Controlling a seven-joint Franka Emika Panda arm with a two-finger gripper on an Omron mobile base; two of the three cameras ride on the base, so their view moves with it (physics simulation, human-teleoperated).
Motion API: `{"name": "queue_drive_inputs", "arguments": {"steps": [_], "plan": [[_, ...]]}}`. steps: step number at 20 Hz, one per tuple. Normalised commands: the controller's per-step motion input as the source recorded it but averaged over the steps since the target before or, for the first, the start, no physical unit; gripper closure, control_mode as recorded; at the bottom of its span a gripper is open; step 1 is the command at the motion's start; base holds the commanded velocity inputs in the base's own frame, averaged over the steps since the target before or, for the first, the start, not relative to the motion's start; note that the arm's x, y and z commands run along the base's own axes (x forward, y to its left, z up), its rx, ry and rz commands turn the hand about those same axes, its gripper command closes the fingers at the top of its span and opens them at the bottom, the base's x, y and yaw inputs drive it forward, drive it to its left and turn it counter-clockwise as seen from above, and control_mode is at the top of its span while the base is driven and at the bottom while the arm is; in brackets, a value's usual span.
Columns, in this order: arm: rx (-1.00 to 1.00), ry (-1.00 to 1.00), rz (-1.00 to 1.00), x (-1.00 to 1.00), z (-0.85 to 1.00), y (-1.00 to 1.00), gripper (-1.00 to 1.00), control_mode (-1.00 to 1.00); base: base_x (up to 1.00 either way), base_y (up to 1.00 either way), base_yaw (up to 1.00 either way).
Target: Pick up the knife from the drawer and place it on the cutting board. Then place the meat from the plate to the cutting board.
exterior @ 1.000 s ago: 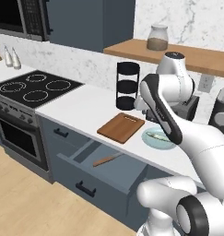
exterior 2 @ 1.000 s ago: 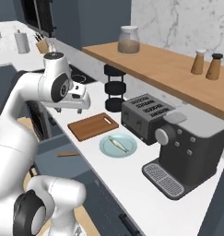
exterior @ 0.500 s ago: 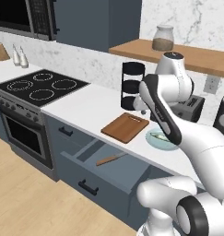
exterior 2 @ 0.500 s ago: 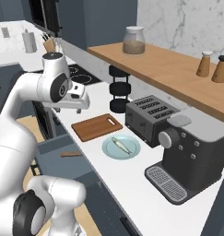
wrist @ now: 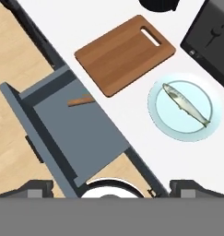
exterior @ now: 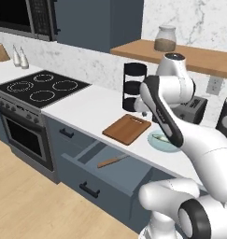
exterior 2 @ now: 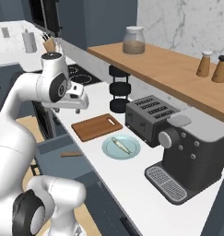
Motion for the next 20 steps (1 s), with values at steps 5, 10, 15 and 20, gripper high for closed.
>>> {"name": "queue_drive_inputs", "arguments": {"steps": [5,10,15,20], "plan": [[0.0,0.04,-0.28,0.0,-0.59,0.96,-1.0,-1.0,0.0,0.0,0.0],[-0.01,0.1,-0.46,0.06,-0.9,1.0,-1.0,-1.0,0.0,0.0,0.0],[-0.02,0.19,-0.35,0.32,-1.0,0.66,-1.0,-1.0,0.0,0.0,0.0],[0.01,0.05,-0.31,0.13,-0.73,0.25,-1.0,-1.0,0.0,0.0,0.0]]}}
